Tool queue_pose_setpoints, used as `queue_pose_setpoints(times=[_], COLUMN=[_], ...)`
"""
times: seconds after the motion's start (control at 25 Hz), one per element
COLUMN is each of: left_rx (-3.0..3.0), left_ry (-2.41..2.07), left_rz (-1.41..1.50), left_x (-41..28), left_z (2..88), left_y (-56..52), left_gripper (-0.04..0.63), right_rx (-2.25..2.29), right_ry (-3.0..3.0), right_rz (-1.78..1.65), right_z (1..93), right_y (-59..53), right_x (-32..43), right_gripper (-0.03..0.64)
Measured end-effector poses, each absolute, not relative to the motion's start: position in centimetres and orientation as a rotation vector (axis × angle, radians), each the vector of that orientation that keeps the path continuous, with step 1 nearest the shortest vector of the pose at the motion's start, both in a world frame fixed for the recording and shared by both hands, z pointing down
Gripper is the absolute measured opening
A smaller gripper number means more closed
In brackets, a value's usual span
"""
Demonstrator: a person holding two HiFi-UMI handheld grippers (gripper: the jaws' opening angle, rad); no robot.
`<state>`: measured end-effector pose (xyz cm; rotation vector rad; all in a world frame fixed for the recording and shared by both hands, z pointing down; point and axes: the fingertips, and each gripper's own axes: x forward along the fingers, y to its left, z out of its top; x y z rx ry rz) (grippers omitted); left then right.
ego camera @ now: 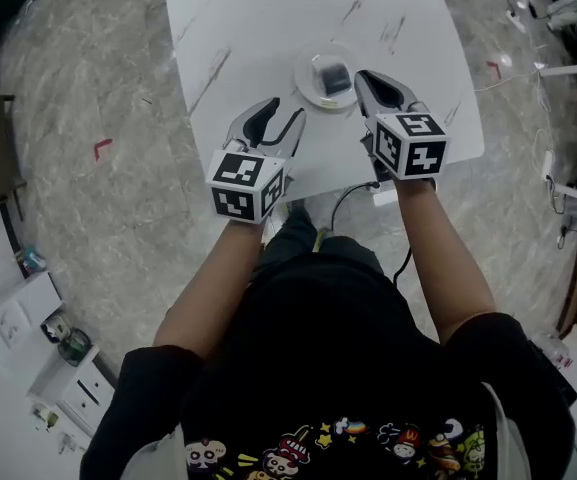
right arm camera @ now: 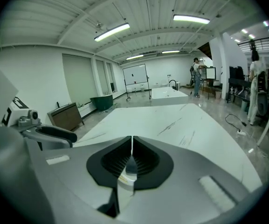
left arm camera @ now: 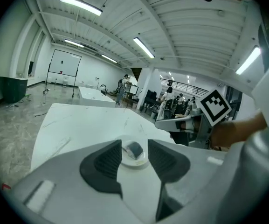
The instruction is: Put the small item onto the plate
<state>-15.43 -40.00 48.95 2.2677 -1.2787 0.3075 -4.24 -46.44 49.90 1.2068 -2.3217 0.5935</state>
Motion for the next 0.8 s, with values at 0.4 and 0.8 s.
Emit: queue_pose_setpoints(times=[0.4, 0.8], left_rx=[2.399, 2.451], left_ry=[-1.294, -1.370], left_rz=[0.304, 0.220], left_x=[-13.7, -14.3], left_z=[42.5, 38.4], left_y=[-38.3, -36.1], left_gripper=[0.267, 0.267], right_rx=[1.401, 1.495], right_ry=[-2.474, -2.476], right_rz=[0.478, 0.369], right_z=[40.2, 37.0], right_y=[-40.6, -37.1], right_x=[-0.2, 2.5], right_gripper=[0.018, 0.018])
